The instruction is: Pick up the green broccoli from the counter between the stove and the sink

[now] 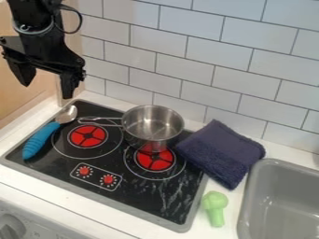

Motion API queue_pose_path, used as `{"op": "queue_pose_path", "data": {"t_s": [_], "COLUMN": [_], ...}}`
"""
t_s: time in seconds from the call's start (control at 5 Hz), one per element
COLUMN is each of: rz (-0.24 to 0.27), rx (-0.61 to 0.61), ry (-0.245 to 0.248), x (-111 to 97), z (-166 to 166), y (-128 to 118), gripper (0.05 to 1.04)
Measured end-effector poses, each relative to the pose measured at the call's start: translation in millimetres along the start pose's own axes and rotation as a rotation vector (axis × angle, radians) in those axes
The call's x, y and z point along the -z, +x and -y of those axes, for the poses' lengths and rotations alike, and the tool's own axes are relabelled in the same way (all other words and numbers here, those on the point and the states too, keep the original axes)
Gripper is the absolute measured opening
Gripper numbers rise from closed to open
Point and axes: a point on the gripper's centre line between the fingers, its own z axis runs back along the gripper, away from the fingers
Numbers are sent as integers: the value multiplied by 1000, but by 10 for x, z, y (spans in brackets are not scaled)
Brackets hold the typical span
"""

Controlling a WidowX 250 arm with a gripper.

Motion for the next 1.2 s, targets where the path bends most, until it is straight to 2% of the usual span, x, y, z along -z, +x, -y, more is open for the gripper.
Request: {"op": "queue_pose_path", "data": {"t_s": [0.2, 0.4, 0.6, 1.0, 1.2], "rz": [-44, -62, -52, 2, -35], "rx": [1, 37, 66, 188, 259], "ry": [-6, -14, -12, -74, -113], "x": [68, 55, -7, -157, -97], "z": [31, 150, 289, 822, 1146], "y": [-138, -157, -216, -219, -330], "gripper": [1000, 1000, 1000, 1000, 1000]}}
